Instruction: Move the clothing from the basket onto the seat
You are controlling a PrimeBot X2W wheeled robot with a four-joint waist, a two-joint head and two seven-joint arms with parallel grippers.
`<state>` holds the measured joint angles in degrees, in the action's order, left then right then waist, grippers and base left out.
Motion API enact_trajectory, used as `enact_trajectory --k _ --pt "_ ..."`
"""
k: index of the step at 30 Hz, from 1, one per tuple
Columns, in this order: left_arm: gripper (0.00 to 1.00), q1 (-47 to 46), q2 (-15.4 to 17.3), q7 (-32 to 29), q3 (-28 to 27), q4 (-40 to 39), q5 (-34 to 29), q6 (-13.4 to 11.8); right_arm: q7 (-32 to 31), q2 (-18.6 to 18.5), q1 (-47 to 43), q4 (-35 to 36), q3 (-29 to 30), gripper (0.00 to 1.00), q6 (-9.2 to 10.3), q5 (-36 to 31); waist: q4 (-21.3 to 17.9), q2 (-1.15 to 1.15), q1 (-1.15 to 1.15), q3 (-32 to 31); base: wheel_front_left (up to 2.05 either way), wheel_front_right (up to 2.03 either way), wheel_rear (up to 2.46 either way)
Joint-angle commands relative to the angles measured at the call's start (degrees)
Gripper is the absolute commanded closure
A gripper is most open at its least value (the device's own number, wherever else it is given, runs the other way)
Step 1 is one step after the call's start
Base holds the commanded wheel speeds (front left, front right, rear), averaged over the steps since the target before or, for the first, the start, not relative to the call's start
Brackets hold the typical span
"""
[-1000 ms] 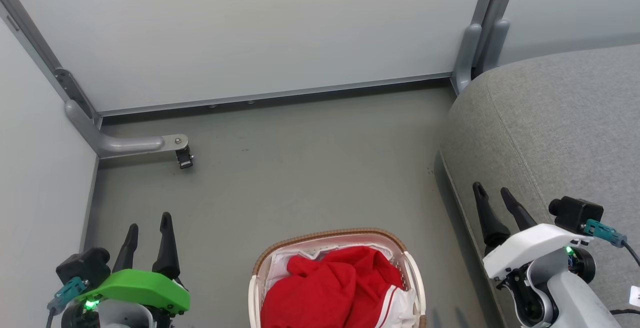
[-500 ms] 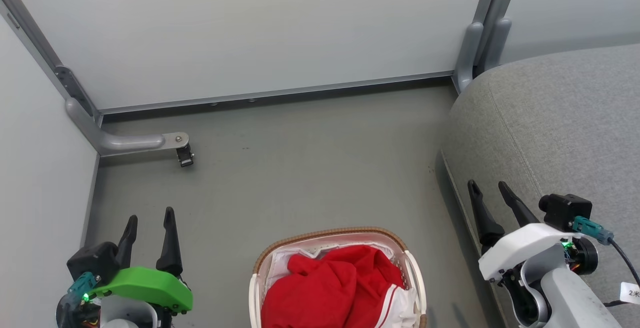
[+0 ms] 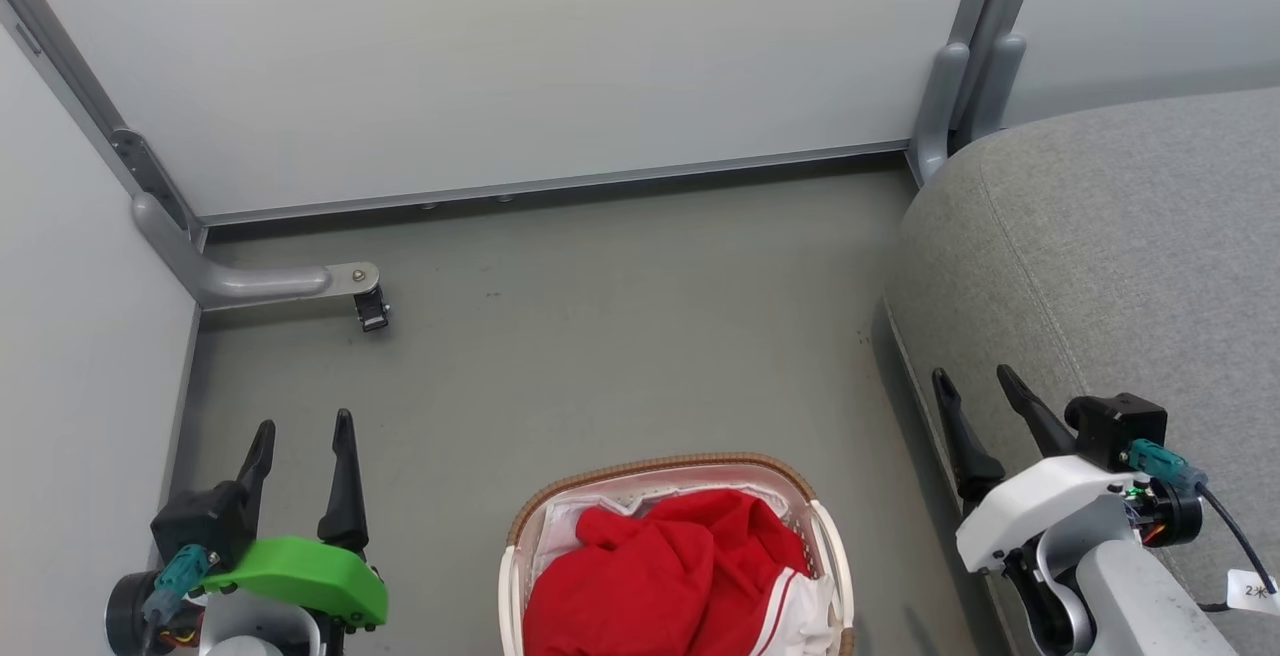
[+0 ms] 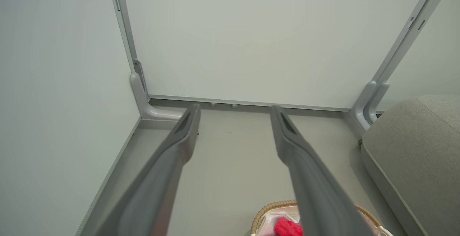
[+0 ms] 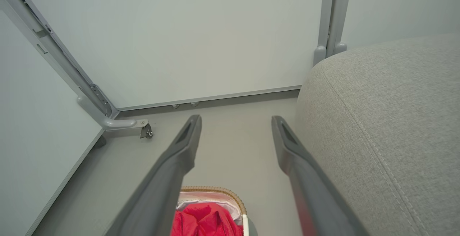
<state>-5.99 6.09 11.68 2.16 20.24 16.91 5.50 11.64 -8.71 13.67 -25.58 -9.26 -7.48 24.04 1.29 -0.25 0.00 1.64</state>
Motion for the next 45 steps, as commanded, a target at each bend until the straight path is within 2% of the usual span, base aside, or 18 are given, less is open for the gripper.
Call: enact_trajectory --k 1,14,23,30,34,40,45 --pt "0.0 -0.23 -0.12 0.48 -0.27 -0.29 -1.49 0.19 0.62 -0.24 1.05 -0.01 0.17 0.0 -0.02 -1.47 -0.01 0.19 0.0 0.0 0.0 0.0 0.0" --pt "0.0 0.94 -1.46 1.93 -1.54 -0.29 -7.1 1.07 2.0 1.05 -0.87 -0.76 2.01 0.0 -0.01 -7.65 -0.15 0.22 0.0 0.77 0.0 0.0 0.0" --pt "0.0 -2.38 -2.46 2.79 1.78 -0.17 -10.7 1.83 2.86 0.51 3.6 1.41 1.43 0.0 0.0 -11.24 -1.77 0.23 0.0 7.35 0.0 0.0 0.0" --pt "0.0 -7.15 -2.73 3.54 6.93 2.85 -13.38 2.01 3.61 0.19 8.8 4.32 0.22 0.0 0.0 -13.88 -4.82 0.25 0.0 15.72 0.0 0.0 0.0" --pt "0.0 -10.15 -2.78 3.48 11.12 5.48 -12.86 2.01 3.61 0.02 11.5 5.78 -0.22 0.0 0.0 -14.19 -6.77 0.25 0.0 20.49 0.0 0.0 0.0" --pt "0.0 -14.17 -1.96 3.49 18.19 10.84 -11.93 2.02 3.55 0.52 13.85 7.05 0.15 0.0 0.0 -14.56 -9.08 0.25 0.0 26.03 0.0 0.0 0.0" --pt "0.0 -16.92 -0.49 3.49 26.35 16.64 -11.56 2.03 3.56 1.2 14.44 7.39 0.42 0.0 0.0 -14.7 -10.42 0.25 0.0 29.42 0.0 0.0 0.0"
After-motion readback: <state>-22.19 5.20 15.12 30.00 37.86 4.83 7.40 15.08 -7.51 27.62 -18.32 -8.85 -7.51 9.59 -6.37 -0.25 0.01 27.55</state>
